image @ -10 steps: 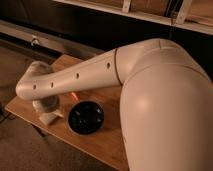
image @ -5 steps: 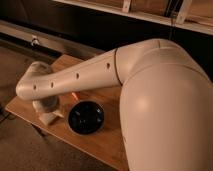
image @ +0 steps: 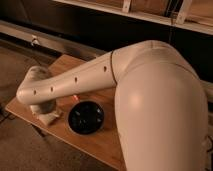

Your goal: Place the eraser in the ceramic cup

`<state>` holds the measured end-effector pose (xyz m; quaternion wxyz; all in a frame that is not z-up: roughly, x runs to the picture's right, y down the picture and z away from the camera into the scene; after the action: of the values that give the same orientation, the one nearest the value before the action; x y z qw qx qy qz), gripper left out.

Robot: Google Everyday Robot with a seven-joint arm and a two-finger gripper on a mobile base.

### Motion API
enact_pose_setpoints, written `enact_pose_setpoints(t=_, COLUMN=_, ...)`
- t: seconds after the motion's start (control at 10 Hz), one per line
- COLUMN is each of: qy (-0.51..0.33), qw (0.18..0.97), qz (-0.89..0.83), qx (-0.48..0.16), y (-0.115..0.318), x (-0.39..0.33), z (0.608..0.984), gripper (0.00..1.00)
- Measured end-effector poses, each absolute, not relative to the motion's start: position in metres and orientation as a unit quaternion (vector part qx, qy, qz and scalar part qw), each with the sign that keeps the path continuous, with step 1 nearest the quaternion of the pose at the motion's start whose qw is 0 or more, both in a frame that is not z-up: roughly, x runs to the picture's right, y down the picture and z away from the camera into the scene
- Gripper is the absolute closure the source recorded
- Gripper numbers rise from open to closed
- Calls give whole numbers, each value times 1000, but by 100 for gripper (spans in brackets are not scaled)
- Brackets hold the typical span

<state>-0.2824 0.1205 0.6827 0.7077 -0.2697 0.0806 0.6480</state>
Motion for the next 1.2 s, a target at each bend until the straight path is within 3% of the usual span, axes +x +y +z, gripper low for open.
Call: enact_pose_setpoints(t=1.2, qy=70, qw=788, qz=573, qx=-213, y=131, x=-327, z=724, gripper=35)
